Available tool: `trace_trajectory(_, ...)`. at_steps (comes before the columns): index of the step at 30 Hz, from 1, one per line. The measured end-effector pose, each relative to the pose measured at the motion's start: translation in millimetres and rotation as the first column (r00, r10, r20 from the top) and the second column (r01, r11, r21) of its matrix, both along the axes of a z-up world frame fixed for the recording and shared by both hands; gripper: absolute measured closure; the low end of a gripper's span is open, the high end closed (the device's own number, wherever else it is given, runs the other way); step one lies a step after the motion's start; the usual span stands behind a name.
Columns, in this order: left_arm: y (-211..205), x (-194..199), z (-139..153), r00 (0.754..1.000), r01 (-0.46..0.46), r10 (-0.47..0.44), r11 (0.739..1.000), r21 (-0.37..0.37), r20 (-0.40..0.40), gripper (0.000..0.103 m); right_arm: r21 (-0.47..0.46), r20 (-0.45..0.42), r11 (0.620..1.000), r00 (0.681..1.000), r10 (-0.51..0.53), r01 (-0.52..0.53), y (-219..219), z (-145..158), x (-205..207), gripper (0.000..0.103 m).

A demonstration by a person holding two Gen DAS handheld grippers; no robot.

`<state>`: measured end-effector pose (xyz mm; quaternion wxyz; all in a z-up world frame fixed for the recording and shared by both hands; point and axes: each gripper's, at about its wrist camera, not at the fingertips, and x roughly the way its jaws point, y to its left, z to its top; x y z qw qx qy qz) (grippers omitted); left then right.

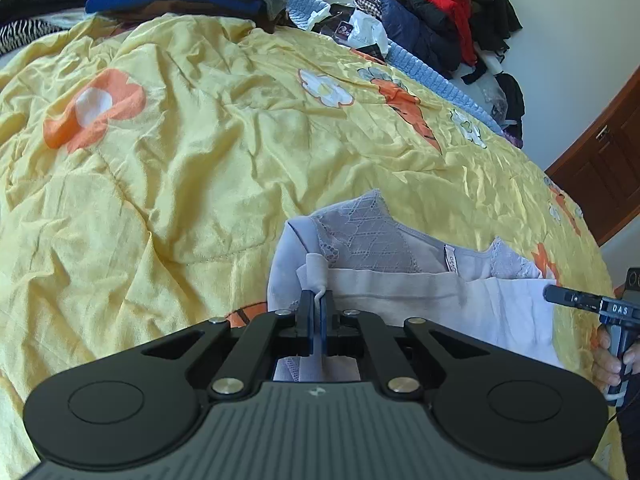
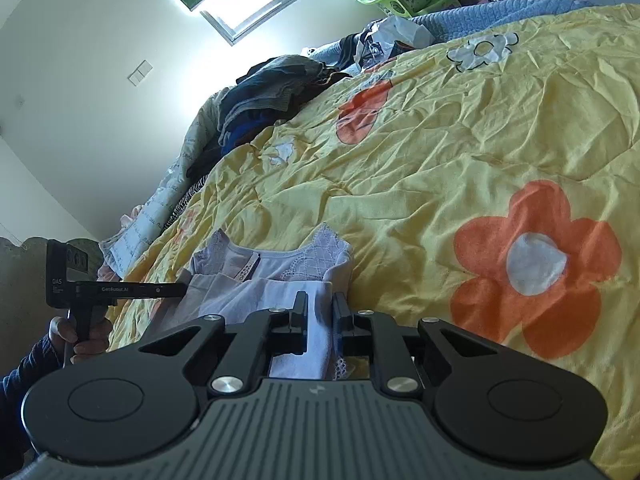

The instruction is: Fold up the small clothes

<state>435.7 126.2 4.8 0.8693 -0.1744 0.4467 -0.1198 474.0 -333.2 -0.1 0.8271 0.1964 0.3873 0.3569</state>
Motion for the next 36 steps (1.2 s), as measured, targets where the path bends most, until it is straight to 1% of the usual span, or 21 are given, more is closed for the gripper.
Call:
trace_trajectory(2,2,2,-1,1.000,-0.007,0.007,1.000,-0.012,-0.014,0.100,0.005,0.018,1.000,1.000,0.006,-0.006,2,4,-1,0.085)
trace_trajectory(4,2,3,-1,1.000,-0.005,0.004,1.000,-0.014,-0.019,0.100,0.028,0.009,0.999,1.000,0.027,-0.027,5,4,0,0.085)
trace_trajectory(6,0,3,-1,1.000,-0.001,0.001,1.000,-0.004,-0.019,0.099,0.020,-0.007,0.999,0.999,0.045,-0.045,10,1,3,0.085)
trace_trajectory(9,-2,4,0,1.000,0.004,-0.003,1.000,0.012,-0.018,0.099,0.010,-0.019,0.999,0.999,0.039,-0.039,13,-4,4,0.085)
trace_trajectory(11,-1,5,0,1.000,0.001,-0.001,1.000,0.008,-0.024,0.098,0.022,-0.026,0.999,0.999,0.033,-0.033,11,-6,4,0.085)
trace_trajectory(14,0,6,-1,1.000,-0.002,0.002,1.000,0.004,-0.029,0.097,0.003,-0.035,1.000,0.999,0.024,-0.024,9,-8,5,0.085)
trace_trajectory(15,-1,6,0,1.000,-0.002,0.002,1.000,0.006,-0.031,0.097,0.002,-0.036,1.000,0.999,0.022,-0.022,9,-9,5,0.084)
trace_trajectory(16,-1,7,0,0.999,-0.003,0.003,1.000,0.008,-0.033,0.097,-0.004,-0.037,1.000,0.999,0.019,-0.019,8,-9,5,0.081)
trace_trajectory(17,-1,7,1,0.999,-0.003,0.003,1.000,0.010,-0.034,0.097,-0.008,-0.037,1.000,0.999,0.016,-0.017,8,-9,5,0.080)
trace_trajectory(25,-7,7,3,0.999,-0.002,0.004,0.999,0.047,-0.036,0.095,-0.011,-0.047,1.000,0.999,0.025,-0.026,9,-10,5,0.080)
trace_trajectory(26,-7,7,3,0.999,0.000,0.002,0.999,0.050,-0.035,0.095,-0.009,-0.048,1.000,0.999,0.025,-0.025,9,-10,5,0.078)
trace_trajectory(28,-7,7,3,0.999,0.003,-0.001,0.999,0.039,-0.036,0.089,-0.006,-0.050,1.000,0.998,0.027,-0.028,9,-10,6,0.077)
trace_trajectory(29,-8,7,3,0.999,0.010,-0.009,1.000,0.026,-0.033,0.079,-0.006,-0.050,1.000,0.998,0.029,-0.029,9,-10,6,0.077)
trace_trajectory(30,-8,6,4,0.999,0.019,-0.019,1.000,0.011,-0.027,0.064,-0.008,-0.051,1.000,0.998,0.029,-0.030,9,-10,6,0.077)
trace_trajectory(31,-9,6,4,0.999,0.031,-0.031,1.000,0.000,-0.019,0.053,-0.009,-0.052,1.000,0.998,0.030,-0.030,9,-10,7,0.077)
trace_trajectory(32,-13,4,6,0.999,0.032,-0.032,0.999,0.013,-0.002,0.031,-0.009,-0.053,0.999,0.998,0.030,-0.031,9,-11,7,0.077)
trace_trajectory(33,-17,2,9,1.000,0.020,-0.022,0.998,0.060,0.022,0.025,-0.009,-0.055,0.999,0.998,0.030,-0.031,9,-11,7,0.077)
trace_trajectory(34,-23,1,9,0.999,0.018,-0.022,0.993,0.117,0.036,0.025,-0.009,-0.052,1.000,0.998,0.026,-0.026,9,-11,7,0.077)
trace_trajectory(35,-26,1,8,0.999,0.028,-0.033,0.989,0.146,0.031,0.027,-0.010,-0.047,1.000,0.999,0.024,-0.024,9,-11,7,0.078)
trace_trajectory(36,-28,2,6,0.999,0.034,-0.037,0.989,0.147,0.019,0.029,-0.010,-0.047,1.000,0.999,0.024,-0.025,9,-11,7,0.082)
